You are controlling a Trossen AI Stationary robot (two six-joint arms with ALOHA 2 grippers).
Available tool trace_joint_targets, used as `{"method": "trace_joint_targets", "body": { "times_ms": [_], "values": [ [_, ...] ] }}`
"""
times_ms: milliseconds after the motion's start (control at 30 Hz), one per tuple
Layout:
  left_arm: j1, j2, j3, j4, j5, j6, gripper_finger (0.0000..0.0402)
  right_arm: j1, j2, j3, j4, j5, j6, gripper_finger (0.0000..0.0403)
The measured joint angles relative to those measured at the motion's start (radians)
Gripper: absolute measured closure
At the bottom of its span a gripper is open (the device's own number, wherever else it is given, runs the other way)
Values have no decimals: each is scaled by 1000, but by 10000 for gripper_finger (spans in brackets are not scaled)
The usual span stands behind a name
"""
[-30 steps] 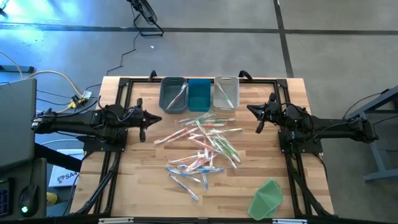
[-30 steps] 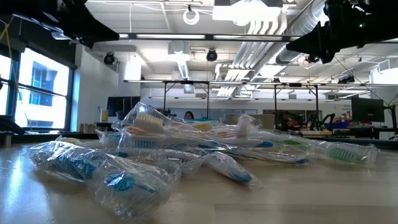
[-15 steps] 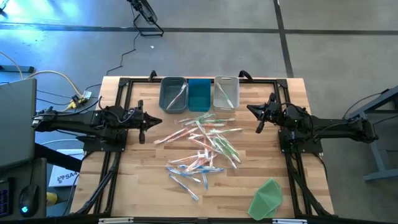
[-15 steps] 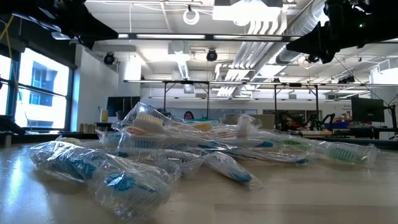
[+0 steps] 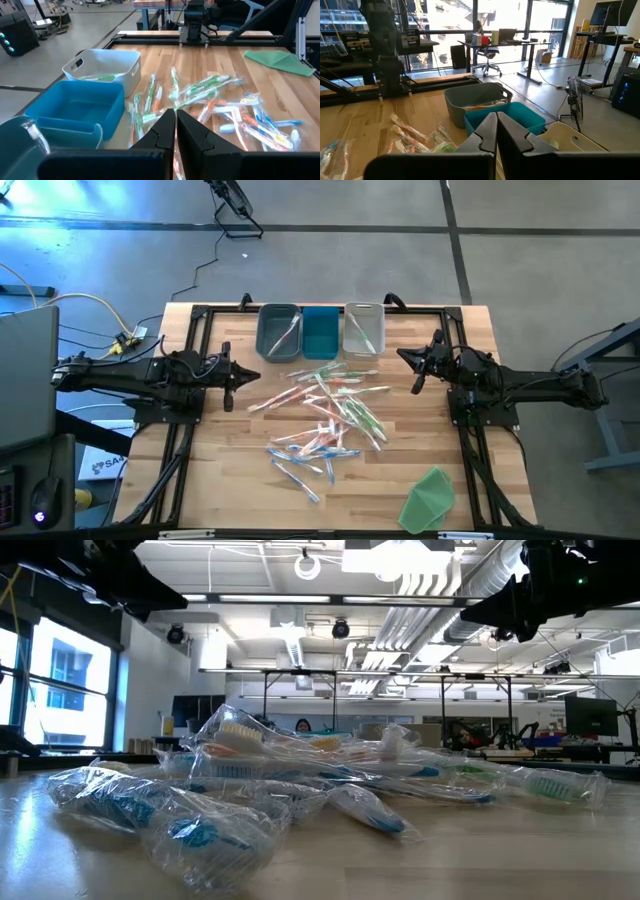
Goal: Pick & Place Toothbrushes
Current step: Put the orange toothbrush into the dark blue bin
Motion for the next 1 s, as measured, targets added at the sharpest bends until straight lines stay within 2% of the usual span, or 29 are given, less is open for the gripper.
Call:
{"method": "trace_joint_targets", "body": {
  "times_ms": [767, 1000],
  "values": [
    [0, 0, 0, -4, -3, 0, 391, 0, 0, 0, 18, 0, 0, 401],
    [0, 49, 1, -26, -100, -35, 391, 0, 0, 0, 16, 0, -3, 401]
  ]
}}
